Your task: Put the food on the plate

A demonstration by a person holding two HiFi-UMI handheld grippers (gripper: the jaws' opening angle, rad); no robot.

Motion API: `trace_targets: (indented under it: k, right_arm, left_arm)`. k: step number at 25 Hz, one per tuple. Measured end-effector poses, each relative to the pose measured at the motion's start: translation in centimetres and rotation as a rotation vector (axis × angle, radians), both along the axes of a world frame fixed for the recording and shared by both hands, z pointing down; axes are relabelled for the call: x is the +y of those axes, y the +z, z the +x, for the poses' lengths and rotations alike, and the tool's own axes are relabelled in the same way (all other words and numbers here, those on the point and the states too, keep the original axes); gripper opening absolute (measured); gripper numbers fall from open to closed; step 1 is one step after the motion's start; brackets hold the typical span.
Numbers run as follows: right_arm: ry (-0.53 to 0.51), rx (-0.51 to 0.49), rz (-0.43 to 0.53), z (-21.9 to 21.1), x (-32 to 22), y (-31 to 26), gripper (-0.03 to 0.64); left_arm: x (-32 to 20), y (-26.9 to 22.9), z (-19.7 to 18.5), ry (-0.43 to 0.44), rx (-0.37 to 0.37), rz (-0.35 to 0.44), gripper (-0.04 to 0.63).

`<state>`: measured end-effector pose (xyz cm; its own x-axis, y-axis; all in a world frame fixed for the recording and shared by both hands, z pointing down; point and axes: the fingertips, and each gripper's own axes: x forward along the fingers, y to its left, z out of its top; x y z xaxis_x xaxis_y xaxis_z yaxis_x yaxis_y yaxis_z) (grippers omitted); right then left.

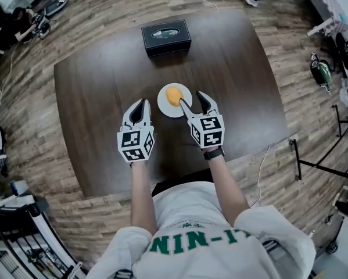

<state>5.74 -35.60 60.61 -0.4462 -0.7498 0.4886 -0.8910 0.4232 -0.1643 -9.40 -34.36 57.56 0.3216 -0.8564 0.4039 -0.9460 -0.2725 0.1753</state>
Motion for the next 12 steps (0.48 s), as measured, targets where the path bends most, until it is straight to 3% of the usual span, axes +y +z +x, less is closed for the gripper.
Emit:
trace_targets:
  k: [12]
  right_arm:
    - [0.058, -0.057, 0.227, 2.3, 2.7, -12.0, 0.095]
  left_arm:
    - [2.4, -10.1, 0.2, 0.028, -0.017, 0.165, 0.014]
